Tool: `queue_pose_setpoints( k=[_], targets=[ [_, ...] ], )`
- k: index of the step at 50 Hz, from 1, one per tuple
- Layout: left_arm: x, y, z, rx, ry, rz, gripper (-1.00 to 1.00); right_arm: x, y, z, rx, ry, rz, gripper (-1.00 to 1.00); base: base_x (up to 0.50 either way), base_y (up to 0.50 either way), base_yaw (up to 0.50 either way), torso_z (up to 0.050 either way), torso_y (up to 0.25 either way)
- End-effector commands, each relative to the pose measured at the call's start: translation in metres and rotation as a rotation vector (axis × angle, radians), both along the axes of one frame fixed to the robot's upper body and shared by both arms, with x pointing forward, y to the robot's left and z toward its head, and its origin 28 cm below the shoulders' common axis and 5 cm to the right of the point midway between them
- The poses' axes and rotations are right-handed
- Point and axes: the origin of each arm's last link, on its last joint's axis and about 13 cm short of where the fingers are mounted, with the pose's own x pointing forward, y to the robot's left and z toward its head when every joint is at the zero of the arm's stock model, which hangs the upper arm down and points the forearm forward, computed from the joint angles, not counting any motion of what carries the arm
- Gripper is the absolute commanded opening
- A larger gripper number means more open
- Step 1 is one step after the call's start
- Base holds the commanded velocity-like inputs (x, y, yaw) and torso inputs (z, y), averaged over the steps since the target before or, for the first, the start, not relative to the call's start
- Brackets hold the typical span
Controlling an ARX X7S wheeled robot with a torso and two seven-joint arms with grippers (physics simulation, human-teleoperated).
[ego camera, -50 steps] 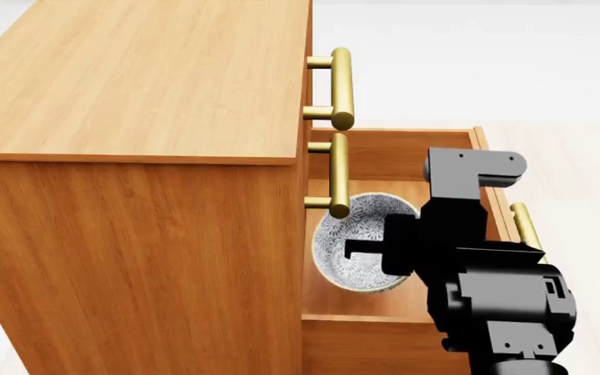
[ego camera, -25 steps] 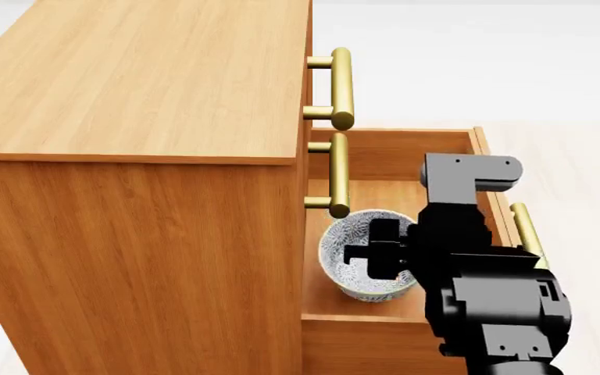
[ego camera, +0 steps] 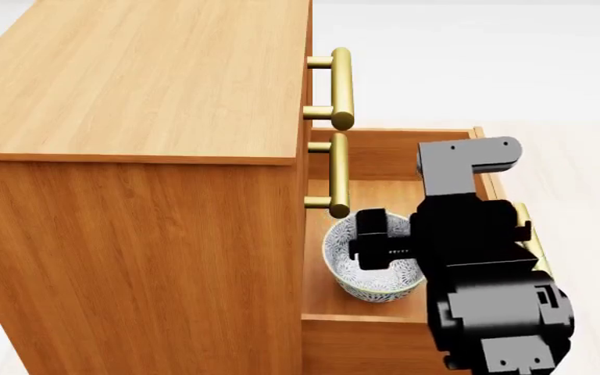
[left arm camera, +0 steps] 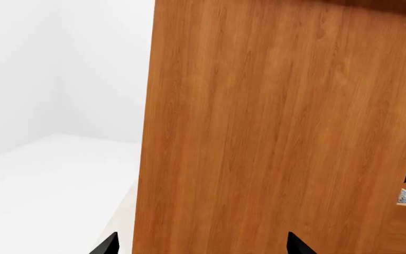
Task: Put the bowl in the bottom drawer of the cabinet and close it.
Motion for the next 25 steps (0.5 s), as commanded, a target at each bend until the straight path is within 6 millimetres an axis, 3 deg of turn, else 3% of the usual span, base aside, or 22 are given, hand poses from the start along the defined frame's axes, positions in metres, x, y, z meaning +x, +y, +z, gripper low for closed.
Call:
queue_pose_setpoints(
  k=[1,25],
  targets=[
    [0.000,0.000,0.000,0.004,0.000,0.000,1.00,-0.003,-0.003,0.014,-0.046,-0.072,0.008,1.00,0.00,0.00,0.00,0.000,0.000],
    [0.000,0.000,0.000,0.003,-0.001,-0.002,1.00,-0.014,-0.025,0.052,-0.105,-0.234,-0.107,1.00,0.00,0.00,0.00,0.000,0.000]
  ],
)
